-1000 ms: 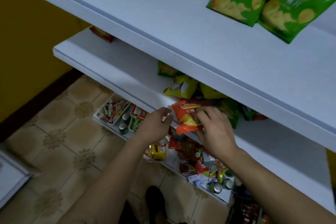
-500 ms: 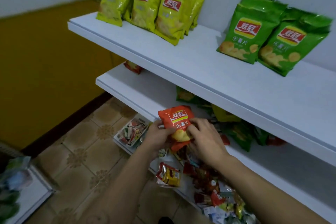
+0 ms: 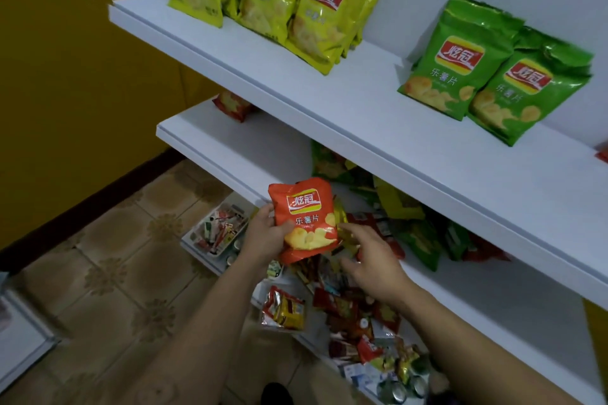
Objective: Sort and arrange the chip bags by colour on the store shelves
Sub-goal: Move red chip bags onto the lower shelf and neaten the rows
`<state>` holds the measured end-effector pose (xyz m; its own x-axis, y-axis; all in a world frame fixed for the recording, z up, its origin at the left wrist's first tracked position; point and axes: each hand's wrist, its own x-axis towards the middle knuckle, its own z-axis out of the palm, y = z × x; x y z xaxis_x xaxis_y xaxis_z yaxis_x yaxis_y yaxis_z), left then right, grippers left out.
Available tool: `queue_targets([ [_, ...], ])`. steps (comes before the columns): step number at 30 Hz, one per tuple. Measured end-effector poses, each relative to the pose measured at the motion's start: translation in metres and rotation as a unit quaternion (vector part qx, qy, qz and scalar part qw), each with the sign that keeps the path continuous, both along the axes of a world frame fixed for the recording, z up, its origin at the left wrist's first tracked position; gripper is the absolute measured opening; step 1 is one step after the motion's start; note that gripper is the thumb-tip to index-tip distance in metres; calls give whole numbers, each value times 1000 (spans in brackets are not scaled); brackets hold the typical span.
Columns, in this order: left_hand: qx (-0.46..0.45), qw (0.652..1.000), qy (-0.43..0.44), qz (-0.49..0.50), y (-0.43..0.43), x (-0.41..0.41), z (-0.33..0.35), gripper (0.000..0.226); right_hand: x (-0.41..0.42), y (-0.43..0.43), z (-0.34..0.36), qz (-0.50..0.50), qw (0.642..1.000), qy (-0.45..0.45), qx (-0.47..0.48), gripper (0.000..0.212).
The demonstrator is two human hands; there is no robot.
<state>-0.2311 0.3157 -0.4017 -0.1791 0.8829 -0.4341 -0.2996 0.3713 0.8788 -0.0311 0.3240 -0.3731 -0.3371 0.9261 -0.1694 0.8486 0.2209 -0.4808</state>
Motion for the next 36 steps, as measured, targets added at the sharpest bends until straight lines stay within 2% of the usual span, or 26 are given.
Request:
queue_targets([
  [3,34,999,33,-8,0,-19,0,41,-26,10,12,-73,988,116,-70,59],
  [5,49,998,39,-17,-3,-35,0,49,-47,18,19,-95,974,167,-117,61],
  [7,67,997,40,-27,-6,-52,0,54,-70,27,26,-93,968,194,-131,55],
  [12,119,992,35,-7,-12,-100,-2,59,-129,47,36,-77,954,249,-148,21],
  [16,78,997,-2,8,-13,-142,-14,81,-174,66,24,-106,946,276,-132,29],
  [24,68,989,24,131,20,-192,-59,56,-235,105,-25,-102,931,306,-171,23],
  [29,76,980,86,163,64,-199,-93,47,-235,166,-52,-59,962,210,-162,20],
  [32,78,978,102,162,99,-191,-108,39,-225,202,-65,-58,969,198,-138,20],
  [34,88,976,123,156,123,-184,-115,34,-221,224,-73,-76,967,212,-118,18],
  [36,94,968,185,140,143,-183,-122,35,-220,246,-78,-105,951,270,-105,8],
])
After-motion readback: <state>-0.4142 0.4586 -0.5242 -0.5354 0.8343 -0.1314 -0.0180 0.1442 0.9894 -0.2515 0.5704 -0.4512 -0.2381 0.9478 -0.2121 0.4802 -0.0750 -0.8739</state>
